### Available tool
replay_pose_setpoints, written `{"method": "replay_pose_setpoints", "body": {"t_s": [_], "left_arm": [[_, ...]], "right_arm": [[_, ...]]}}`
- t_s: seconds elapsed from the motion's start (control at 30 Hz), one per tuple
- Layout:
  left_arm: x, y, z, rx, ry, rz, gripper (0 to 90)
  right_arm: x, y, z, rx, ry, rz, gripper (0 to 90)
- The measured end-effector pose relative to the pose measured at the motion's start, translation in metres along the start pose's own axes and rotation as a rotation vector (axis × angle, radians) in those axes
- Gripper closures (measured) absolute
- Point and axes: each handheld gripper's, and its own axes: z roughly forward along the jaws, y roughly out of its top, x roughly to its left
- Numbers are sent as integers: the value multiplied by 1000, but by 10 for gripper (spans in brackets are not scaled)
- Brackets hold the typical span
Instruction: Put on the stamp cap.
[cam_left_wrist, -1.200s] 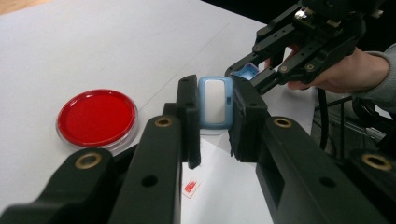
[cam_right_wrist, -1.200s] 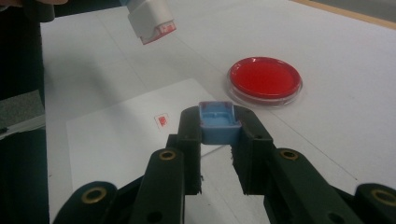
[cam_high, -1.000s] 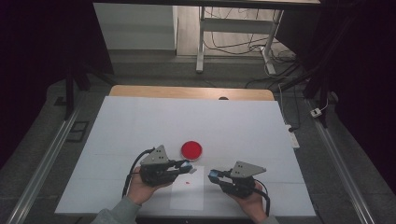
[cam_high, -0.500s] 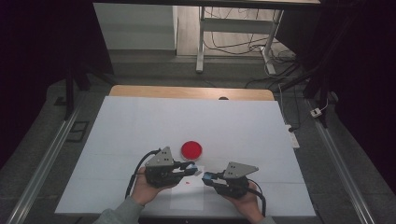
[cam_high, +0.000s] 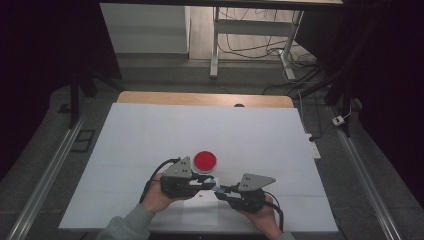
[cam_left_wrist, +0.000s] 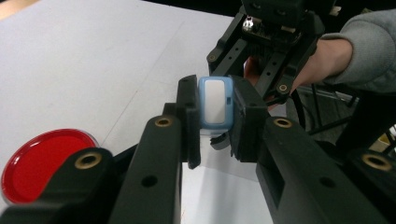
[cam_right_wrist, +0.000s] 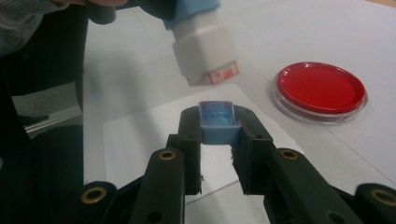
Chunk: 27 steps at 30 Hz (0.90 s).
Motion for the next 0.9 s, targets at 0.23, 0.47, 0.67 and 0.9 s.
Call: {"method": "replay_pose_setpoints", "body": {"t_s": [0.23,0.47,0.67,0.9], "left_arm": [[4,0,-1,21,-24,15,757],[3,3,-3,33,-53,43,757],[4,6,-1,55,-69,62,757],[4,9,-1,74,-92,86,757]], "right_arm": [[-1,3,2,-8,42,0,735],[-3,5,3,-10,81,3,735],[-5,5,3,-6,101,5,735],[-6,5,3,-4,140,9,735]]}}
